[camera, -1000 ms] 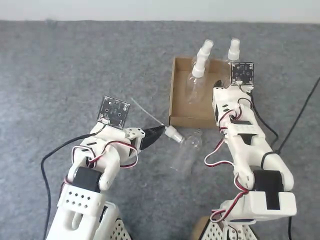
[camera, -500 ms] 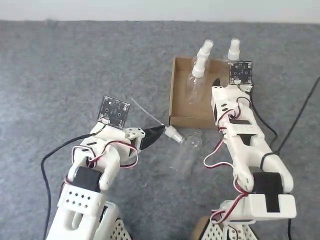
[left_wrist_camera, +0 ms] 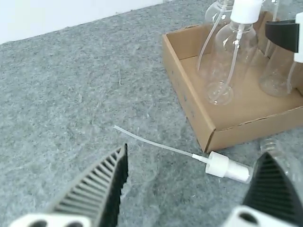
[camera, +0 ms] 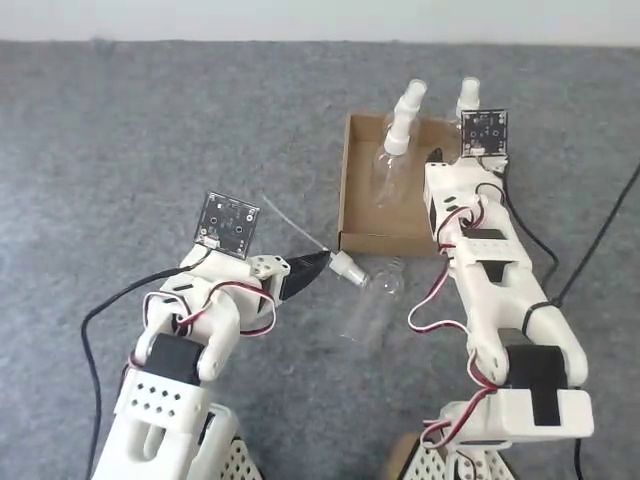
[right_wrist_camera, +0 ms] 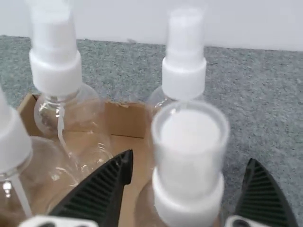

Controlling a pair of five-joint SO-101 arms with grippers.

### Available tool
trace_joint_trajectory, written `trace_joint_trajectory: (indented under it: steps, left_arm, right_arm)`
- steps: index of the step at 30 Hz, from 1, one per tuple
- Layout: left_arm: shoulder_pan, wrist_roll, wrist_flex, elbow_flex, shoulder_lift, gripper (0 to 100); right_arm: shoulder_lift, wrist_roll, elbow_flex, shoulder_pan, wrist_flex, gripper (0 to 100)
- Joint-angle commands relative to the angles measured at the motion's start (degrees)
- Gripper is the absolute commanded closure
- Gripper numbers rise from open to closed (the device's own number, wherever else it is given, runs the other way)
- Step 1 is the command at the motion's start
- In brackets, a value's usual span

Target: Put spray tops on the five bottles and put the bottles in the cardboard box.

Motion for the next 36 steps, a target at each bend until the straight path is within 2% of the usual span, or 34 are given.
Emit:
trace_joint_trajectory:
  steps: [1, 7, 16, 32, 36]
  left_arm:
    - [-0.09, 0.88, -1.14, -0.57, -0.97, 61]
    - [-0.09, 0.88, -1.14, -0.57, -0.97, 61]
    - [-0.09, 0.88, -1.14, -0.57, -0.79, 61]
    - [-0.18, 1.05, -1.14, -0.48, -0.88, 61]
    - [-0.44, 1.05, -1.32, -0.48, -0.88, 61]
  right_arm:
    - [-5.67, 1.41, -4.13, -0.04, 0.66, 68.5]
    - [-11.12, 1.49, -4.13, 1.01, 1.01, 68.5]
    - [-21.93, 3.08, -5.54, 1.63, 8.57, 68.6]
    - [-45.49, 2.99, -5.1, -4.09, 36.18, 68.7]
    - [-50.68, 2.99, -1.58, -5.32, 39.87, 68.7]
